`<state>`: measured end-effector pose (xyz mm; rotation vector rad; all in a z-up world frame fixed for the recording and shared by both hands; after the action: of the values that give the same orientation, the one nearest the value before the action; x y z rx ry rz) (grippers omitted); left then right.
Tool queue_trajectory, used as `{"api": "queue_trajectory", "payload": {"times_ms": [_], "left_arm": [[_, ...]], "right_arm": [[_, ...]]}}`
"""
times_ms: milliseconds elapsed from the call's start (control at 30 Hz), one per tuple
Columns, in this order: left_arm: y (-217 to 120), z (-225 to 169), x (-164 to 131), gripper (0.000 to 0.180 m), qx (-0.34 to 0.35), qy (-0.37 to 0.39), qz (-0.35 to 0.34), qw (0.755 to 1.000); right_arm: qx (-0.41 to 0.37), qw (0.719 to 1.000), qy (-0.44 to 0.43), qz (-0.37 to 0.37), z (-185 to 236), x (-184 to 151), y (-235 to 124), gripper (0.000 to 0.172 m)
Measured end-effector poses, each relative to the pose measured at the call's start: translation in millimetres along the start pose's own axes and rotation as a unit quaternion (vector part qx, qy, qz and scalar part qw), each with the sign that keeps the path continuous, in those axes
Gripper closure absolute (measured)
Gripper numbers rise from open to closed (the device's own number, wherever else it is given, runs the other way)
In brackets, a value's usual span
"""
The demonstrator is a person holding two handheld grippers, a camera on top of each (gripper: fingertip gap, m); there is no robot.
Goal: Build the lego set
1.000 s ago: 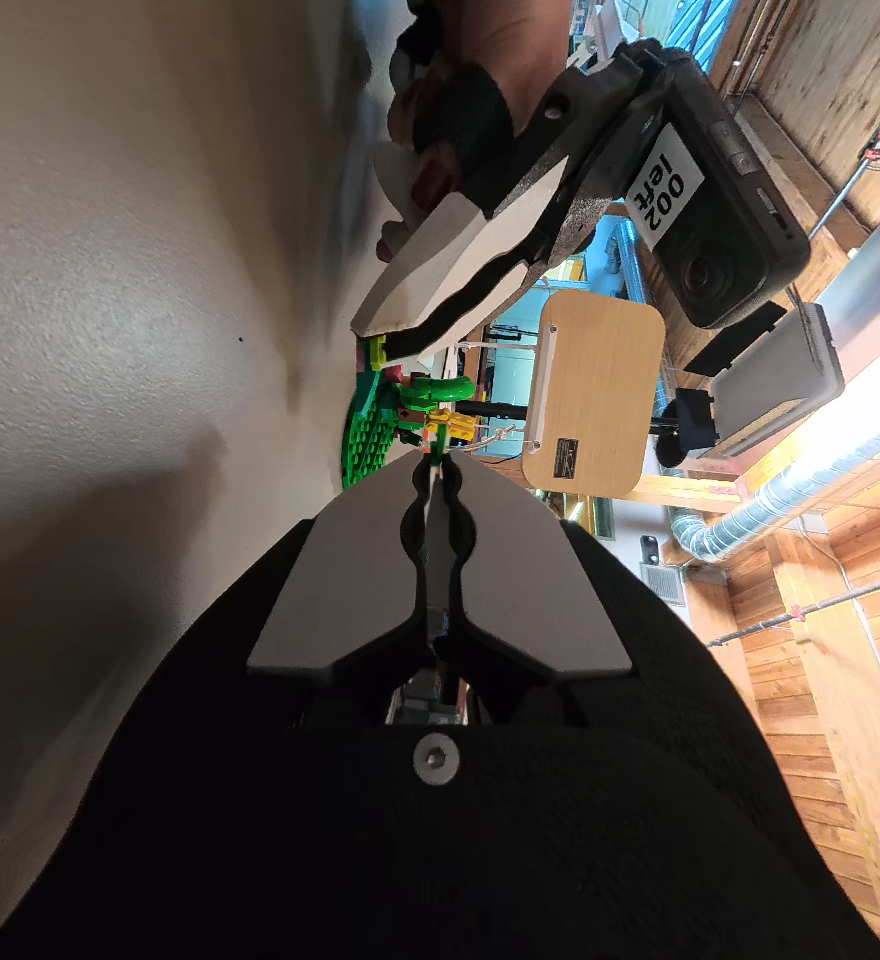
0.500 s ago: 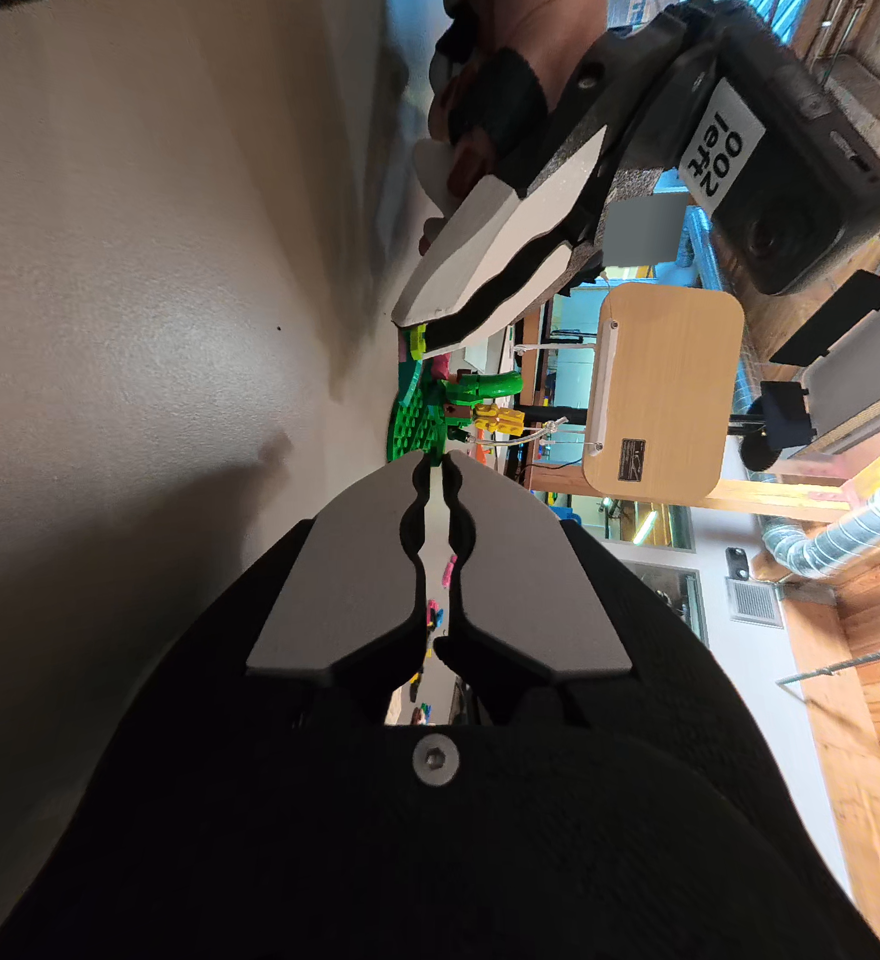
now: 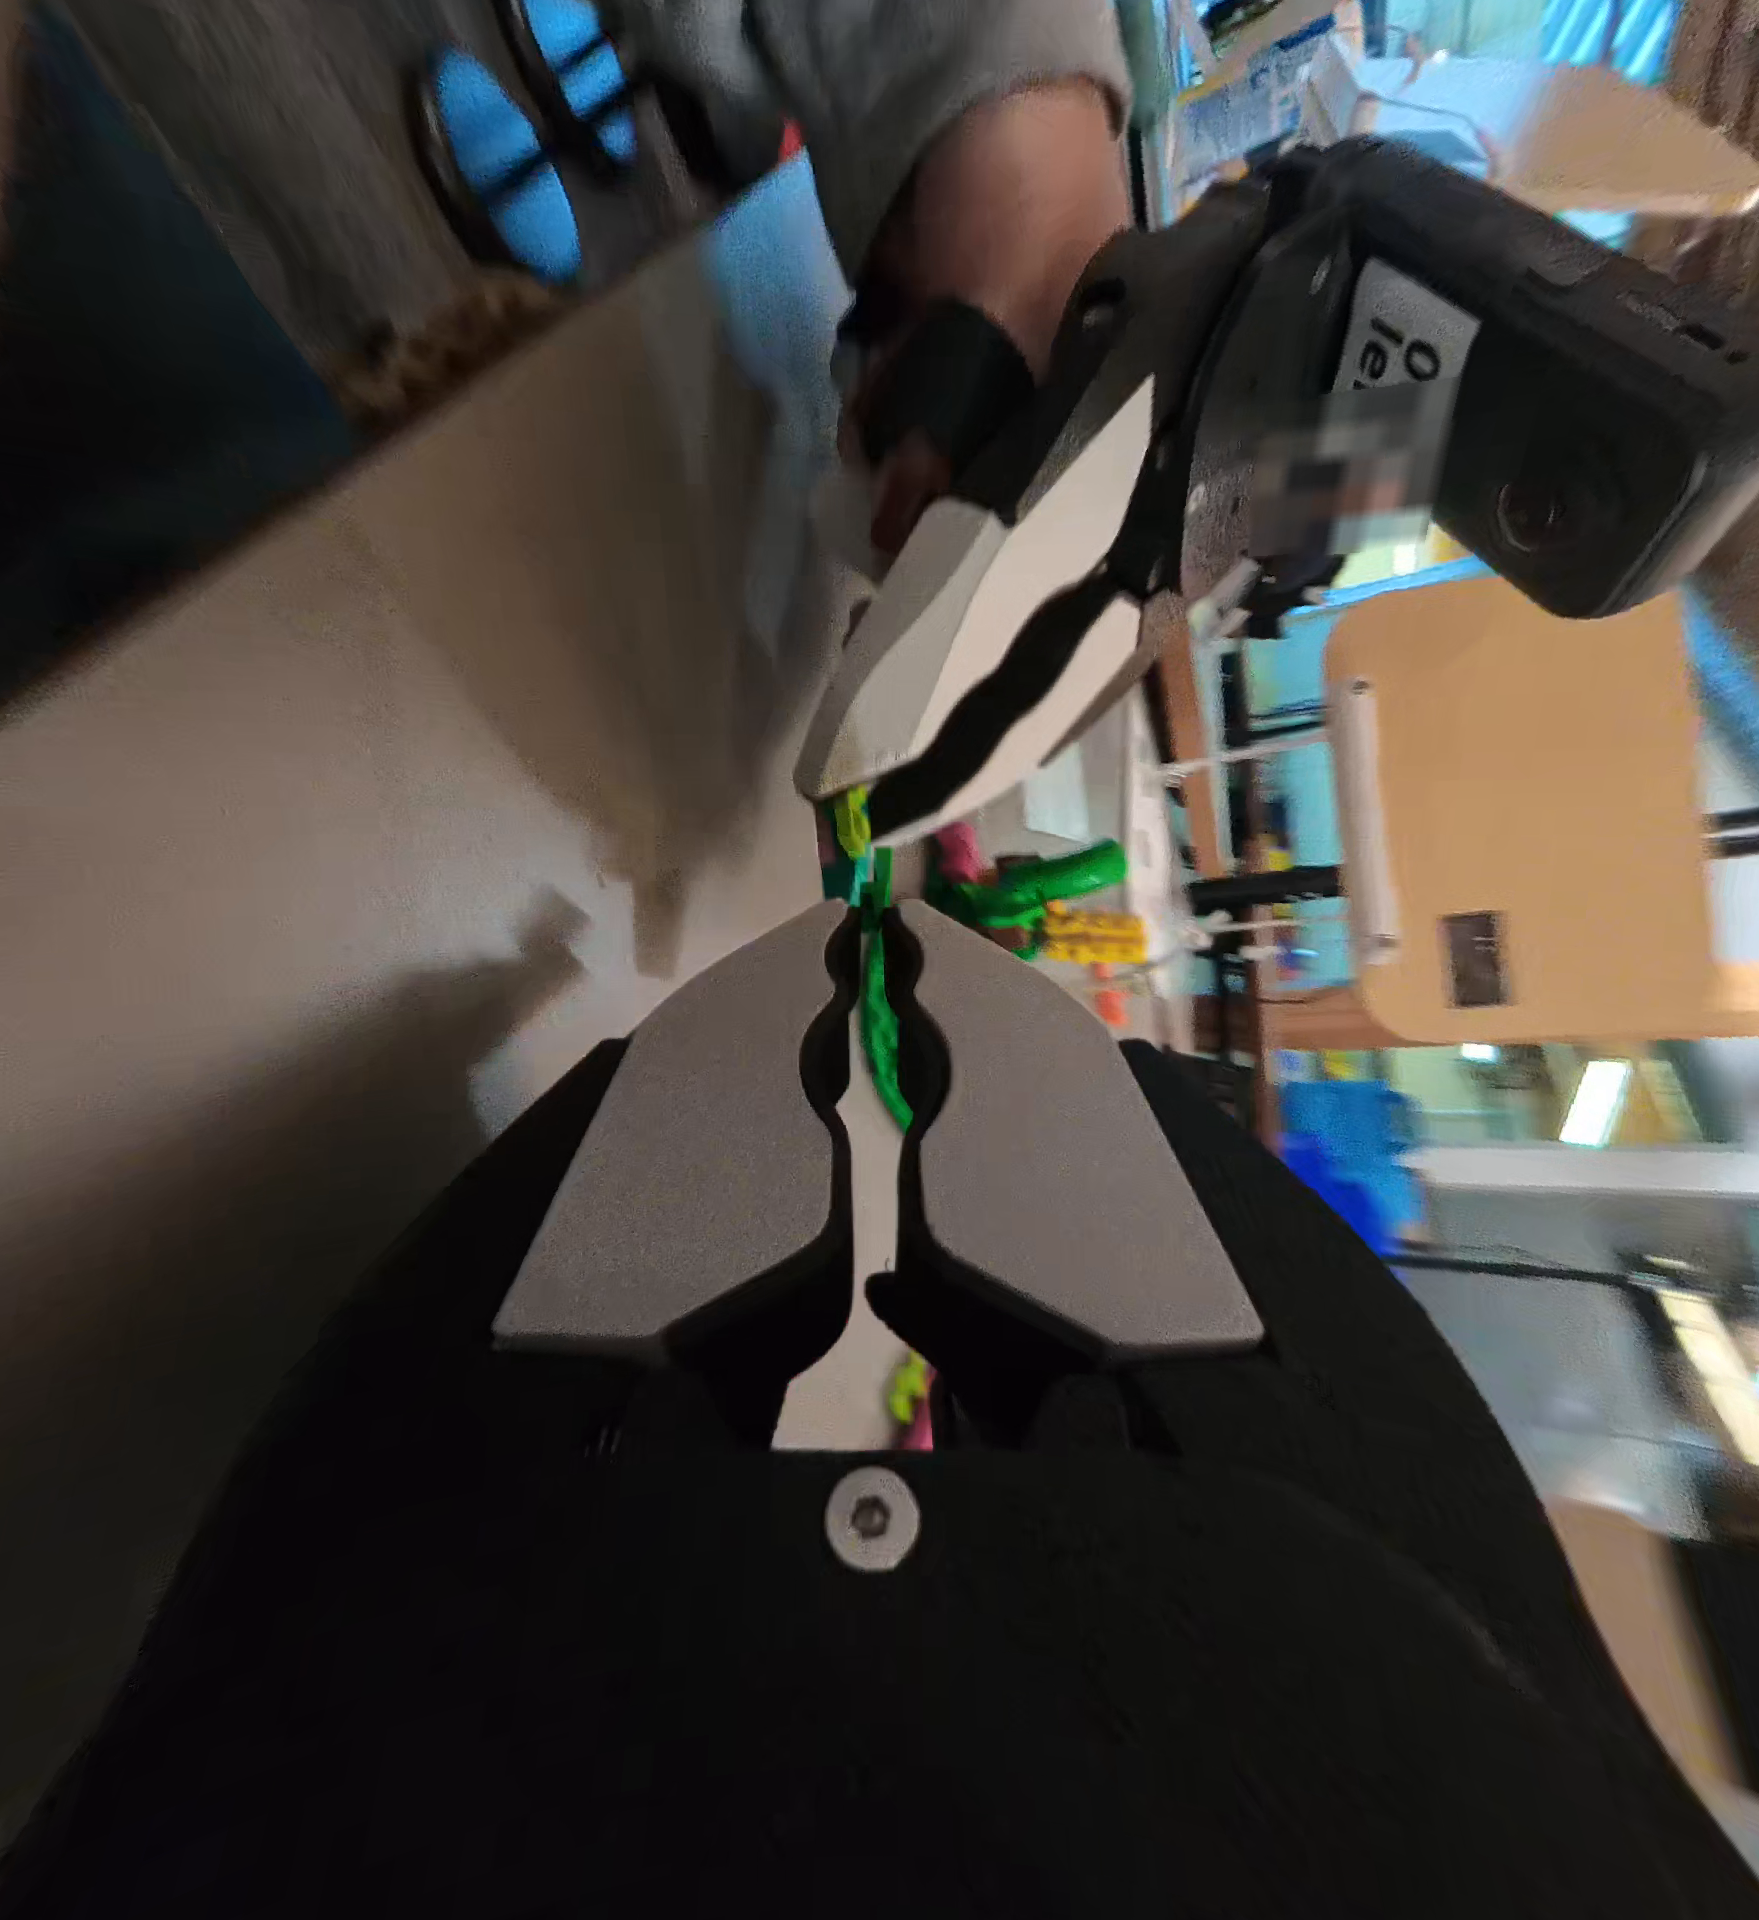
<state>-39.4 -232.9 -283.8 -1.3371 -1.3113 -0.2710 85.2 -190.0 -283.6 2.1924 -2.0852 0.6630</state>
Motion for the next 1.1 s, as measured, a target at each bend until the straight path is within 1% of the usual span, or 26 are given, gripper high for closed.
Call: {"api": "queue_trajectory", "payload": {"times_ms": [100, 233, 467, 800, 1000, 1100], "left_arm": [[1.7, -3.0, -1.2, 0.163, -0.044, -0.038, 0.003, 0.998], [6.1, -5.4, -6.0, 0.164, -0.094, -0.080, 0.016, 0.992], [10.3, -8.7, -7.1, 0.164, -0.130, -0.107, 0.031, 0.985], [9.8, -10.9, -6.2, 0.163, -0.176, -0.118, 0.021, 0.977], [10.5, -11.2, -5.3, 0.164, -0.178, -0.113, 0.019, 0.977], [8.4, -9.1, -3.1, 0.164, -0.171, -0.111, 0.005, 0.979]], "right_arm": [[0.041, 0.995, 0.092, -0.019, -3.4, 6.4, 1.8, 0.170], [0.085, 0.987, 0.132, -0.024, -0.3, 6.0, 2.6, 0.170], [0.127, 0.983, 0.130, -0.033, 3.8, 12.6, 4.3, 0.169], [0.112, 0.990, 0.069, -0.053, 2.0, 21.4, -0.6, 0.170], [0.120, 0.990, 0.061, -0.046, 1.2, 23.2, -1.8, 0.169], [0.110, 0.992, 0.050, -0.035, -0.9, 22.9, -2.1, 0.169]]}}
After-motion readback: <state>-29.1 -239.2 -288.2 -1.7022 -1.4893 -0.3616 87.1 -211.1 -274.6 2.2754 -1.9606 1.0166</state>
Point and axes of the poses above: each gripper's, where its closed fingertips meet, y out along the fingers, x out of its top, z = x × y across the jaws, the point moved 7 cm from there along -y, back along the fingers, and after that the axes turned 5 degrees about -x, right-handed, at the moved point
